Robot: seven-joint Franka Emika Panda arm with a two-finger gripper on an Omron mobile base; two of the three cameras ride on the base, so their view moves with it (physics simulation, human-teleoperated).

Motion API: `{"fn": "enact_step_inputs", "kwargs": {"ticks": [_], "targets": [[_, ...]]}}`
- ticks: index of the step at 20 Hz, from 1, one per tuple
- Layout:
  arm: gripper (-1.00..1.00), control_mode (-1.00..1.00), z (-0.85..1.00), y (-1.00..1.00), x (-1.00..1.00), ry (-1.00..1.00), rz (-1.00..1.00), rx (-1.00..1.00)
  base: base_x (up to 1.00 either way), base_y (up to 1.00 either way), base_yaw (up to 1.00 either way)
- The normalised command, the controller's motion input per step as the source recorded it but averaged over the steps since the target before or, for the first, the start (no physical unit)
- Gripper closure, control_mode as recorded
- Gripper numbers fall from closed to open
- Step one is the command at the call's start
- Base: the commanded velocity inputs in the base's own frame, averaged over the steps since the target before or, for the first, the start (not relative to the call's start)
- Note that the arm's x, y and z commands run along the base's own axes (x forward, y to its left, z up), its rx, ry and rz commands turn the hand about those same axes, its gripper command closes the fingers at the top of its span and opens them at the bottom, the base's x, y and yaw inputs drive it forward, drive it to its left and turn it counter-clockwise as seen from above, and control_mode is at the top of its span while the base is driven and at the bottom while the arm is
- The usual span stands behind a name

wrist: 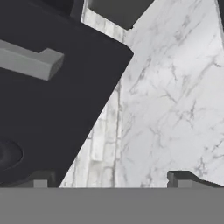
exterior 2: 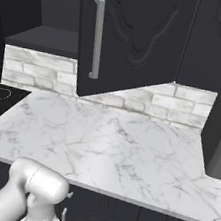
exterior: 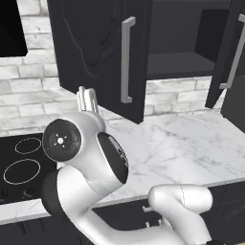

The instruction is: Close all open cabinet doors.

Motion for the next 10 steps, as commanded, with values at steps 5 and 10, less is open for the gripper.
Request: {"fn": "enact_step_inputs", "kwargs": {"ticks": [5, 10], "targets": [[-1.0, -1.0, 0.0, -0.01, 0.62, 0.0, -0.25, 0.01, 0.0, 0.0, 0.0], [-1.0, -1.0, 0.02, -0.08, 0.55, -0.02, -0.14, 0.06, 0.0, 0.0, 0.0]]}}
